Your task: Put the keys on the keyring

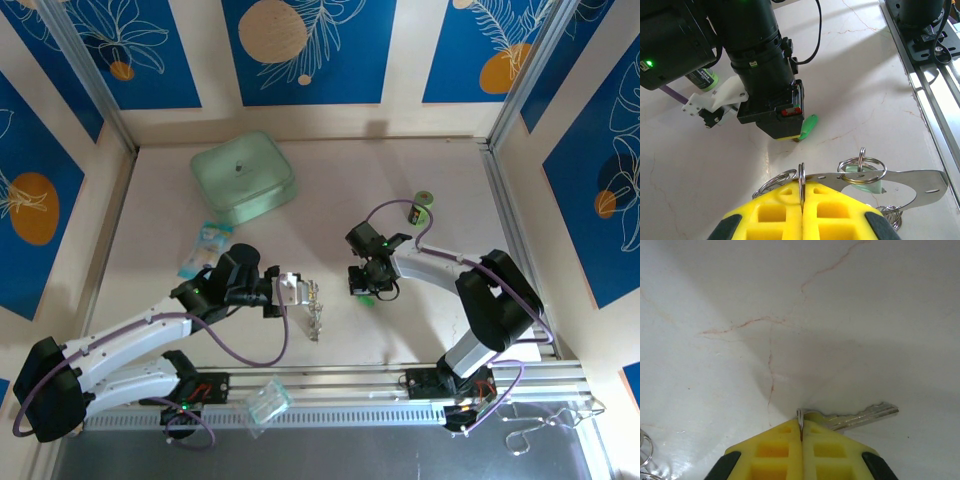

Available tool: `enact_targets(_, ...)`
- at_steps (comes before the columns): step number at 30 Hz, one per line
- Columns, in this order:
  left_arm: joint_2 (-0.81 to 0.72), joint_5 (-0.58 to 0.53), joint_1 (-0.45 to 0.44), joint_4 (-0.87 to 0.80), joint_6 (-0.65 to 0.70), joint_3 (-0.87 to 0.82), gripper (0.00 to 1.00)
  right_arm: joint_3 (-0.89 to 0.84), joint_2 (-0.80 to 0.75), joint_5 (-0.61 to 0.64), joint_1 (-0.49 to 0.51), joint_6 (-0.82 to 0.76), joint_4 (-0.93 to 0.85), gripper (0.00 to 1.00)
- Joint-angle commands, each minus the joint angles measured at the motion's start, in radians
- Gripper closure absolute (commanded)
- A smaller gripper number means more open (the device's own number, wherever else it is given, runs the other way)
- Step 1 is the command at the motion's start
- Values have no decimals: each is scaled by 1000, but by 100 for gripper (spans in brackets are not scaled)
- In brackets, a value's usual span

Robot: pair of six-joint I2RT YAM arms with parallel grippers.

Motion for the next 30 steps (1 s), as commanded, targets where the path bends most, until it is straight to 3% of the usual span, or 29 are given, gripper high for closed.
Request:
enact_targets(1, -4, 17, -6, 11, 15, -5, 100, 15, 1, -8, -2, -11, -35, 99)
enact_targets(5, -2, 19, -5, 14, 6, -7, 100, 21, -61, 34, 24, -29, -35, 100)
enact_targets(13, 5, 8, -6, 7, -113, 12, 100, -79, -352, 201, 125, -200, 138, 100)
enact_targets(17, 22, -9, -7, -27, -186, 50, 100, -144, -484, 152, 150, -339, 268, 100)
enact_targets(23, 79, -8, -7, -97, -327, 119, 100, -286, -682, -47, 163, -543, 511, 100)
enact_targets(30, 110, 11, -7, -105, -370, 135, 100, -274, -708, -245, 167, -595, 499, 100)
